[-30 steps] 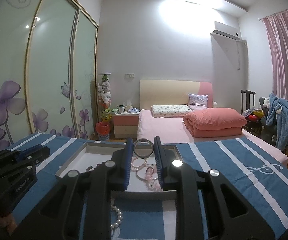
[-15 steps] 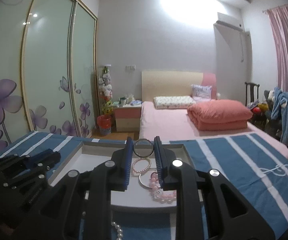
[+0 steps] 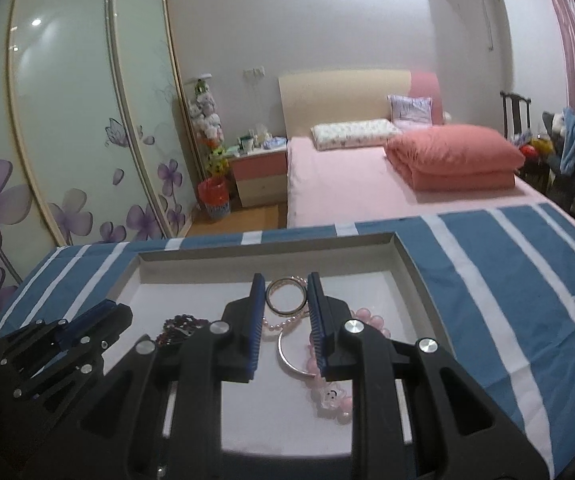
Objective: Organize jewelry
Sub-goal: 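Carry the earring in left tool into the tray while right tool carries the ring, then open both tools in the tray and withdraw them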
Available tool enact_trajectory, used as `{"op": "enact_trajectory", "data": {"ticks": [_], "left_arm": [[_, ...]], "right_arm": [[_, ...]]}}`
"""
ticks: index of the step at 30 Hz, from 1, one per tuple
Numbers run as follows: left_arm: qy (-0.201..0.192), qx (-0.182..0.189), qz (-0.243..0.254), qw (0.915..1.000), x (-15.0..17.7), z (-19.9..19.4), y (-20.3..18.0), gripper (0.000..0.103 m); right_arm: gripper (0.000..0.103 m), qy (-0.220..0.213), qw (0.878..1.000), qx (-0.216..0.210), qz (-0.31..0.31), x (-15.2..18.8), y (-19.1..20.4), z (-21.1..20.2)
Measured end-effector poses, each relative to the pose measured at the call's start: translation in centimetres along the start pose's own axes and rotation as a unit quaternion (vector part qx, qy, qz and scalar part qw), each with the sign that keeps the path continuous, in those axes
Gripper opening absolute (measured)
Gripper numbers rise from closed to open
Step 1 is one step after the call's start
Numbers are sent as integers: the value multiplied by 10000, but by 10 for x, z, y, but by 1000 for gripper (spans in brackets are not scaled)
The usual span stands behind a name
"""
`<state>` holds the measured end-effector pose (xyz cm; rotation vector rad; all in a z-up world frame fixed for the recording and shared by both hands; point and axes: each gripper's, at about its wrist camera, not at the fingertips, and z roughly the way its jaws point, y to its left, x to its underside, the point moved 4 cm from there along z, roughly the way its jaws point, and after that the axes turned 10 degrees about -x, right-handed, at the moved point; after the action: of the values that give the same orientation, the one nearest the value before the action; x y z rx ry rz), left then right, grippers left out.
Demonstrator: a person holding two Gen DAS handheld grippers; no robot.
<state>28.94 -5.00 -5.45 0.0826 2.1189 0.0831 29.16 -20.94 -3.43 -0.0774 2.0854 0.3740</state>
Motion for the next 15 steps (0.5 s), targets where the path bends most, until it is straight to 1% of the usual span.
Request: {"op": "enact_trajectory", "data": {"ticks": [3,5,6,7,8,15], "left_arm": [[80,-22,-29,10000,0,8,-1,14],[163,-4,-49,9999,0,11,0,18],[224,14,-97,9997,1,12,2,26],[242,23,-148,9996,1,12,4,37],[241,30,-195,9995,1,11,5,40],[254,248,-639,9973,-3,-7,33,41]], "right_arm": [[22,111,9999,-26,121,1,-5,10],[24,226,9995,-68,189,3,-7,15],[31,265,9994,-75,214,5,-8,16],[35,280,9993,-80,237,5,-9,16],[37,255,9993,-87,271,6,-11,13],[37,99,9988,-85,475,6,-22,-18]]}}
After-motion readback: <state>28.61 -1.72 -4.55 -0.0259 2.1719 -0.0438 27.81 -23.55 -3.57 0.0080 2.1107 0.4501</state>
